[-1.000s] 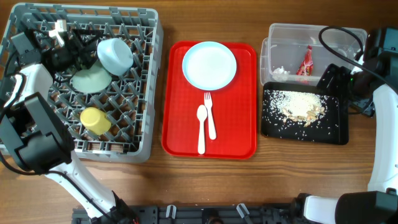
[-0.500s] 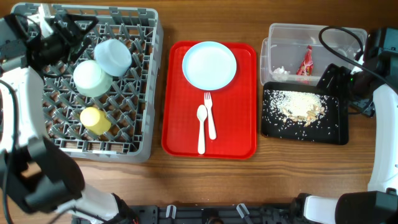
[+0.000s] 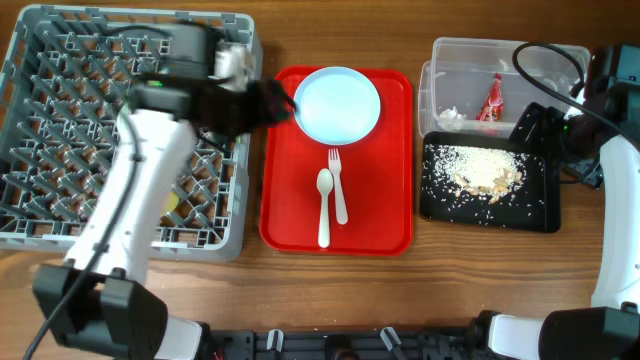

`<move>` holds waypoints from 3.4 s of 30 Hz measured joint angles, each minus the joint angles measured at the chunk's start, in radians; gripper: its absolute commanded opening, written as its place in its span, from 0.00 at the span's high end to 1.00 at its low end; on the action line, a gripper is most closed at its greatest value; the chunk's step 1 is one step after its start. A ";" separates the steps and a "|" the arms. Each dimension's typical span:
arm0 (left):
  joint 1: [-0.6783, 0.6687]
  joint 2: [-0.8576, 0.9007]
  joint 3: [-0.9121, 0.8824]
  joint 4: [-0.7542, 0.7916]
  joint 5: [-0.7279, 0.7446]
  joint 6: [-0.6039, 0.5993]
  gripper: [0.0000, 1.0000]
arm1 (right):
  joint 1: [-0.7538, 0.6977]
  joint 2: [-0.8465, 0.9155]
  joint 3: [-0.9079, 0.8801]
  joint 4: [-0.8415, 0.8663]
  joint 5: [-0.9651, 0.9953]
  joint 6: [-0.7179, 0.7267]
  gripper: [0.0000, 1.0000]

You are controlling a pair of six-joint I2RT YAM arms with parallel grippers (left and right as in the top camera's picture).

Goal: Sort waste into correct bins and load items into the dishwasher rack
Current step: 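Reach the left gripper down to the white spoon and grasp it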

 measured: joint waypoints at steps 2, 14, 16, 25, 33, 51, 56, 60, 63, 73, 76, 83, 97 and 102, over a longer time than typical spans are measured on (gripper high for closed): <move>-0.083 0.007 -0.003 -0.008 -0.062 -0.008 0.00 | 0.000 0.000 0.000 0.000 0.000 0.000 0.00; -0.391 0.189 -0.095 0.017 -0.313 -0.283 0.00 | 0.000 0.000 0.000 0.000 -0.003 0.000 0.00; -0.412 0.232 -0.099 0.031 -0.325 -0.310 0.02 | 0.000 0.000 0.000 0.000 -0.004 0.000 0.00; -0.441 0.362 -0.099 0.042 -0.350 -0.373 0.08 | 0.000 0.000 0.000 0.000 -0.007 0.000 0.00; -0.439 0.391 -0.099 0.035 -0.367 -0.393 0.20 | 0.000 0.000 0.000 0.000 -0.007 0.000 0.00; -0.412 0.391 -0.099 -0.011 -0.399 -0.396 0.25 | 0.000 0.000 0.000 0.000 -0.007 0.000 0.00; -0.412 0.388 -0.099 -0.010 -0.382 -0.395 0.16 | 0.000 0.000 0.000 -0.001 -0.007 0.000 0.00; -0.412 0.346 -0.101 -0.010 -0.385 -0.410 0.17 | 0.000 0.000 0.000 -0.002 -0.007 0.000 0.00; -0.411 0.305 -0.101 -0.011 -0.393 -0.422 0.16 | 0.000 0.000 0.000 -0.004 -0.007 0.000 0.00; -0.410 0.283 -0.185 -0.001 -0.400 -0.521 0.19 | 0.000 0.000 0.000 -0.004 -0.007 0.000 0.00; -0.410 0.283 -0.220 0.029 -0.401 -0.534 0.21 | 0.000 0.000 0.000 -0.004 -0.007 0.000 0.00; -0.410 0.283 -0.280 0.088 -0.401 -0.542 0.28 | 0.000 0.000 0.000 -0.004 -0.007 0.000 0.00; -0.410 0.278 -0.303 0.166 -0.412 -0.555 0.78 | 0.000 0.000 0.000 -0.004 -0.007 0.000 0.00; -0.410 0.278 -0.305 0.180 -0.420 -0.555 0.81 | 0.000 0.000 0.000 -0.004 -0.007 0.000 0.00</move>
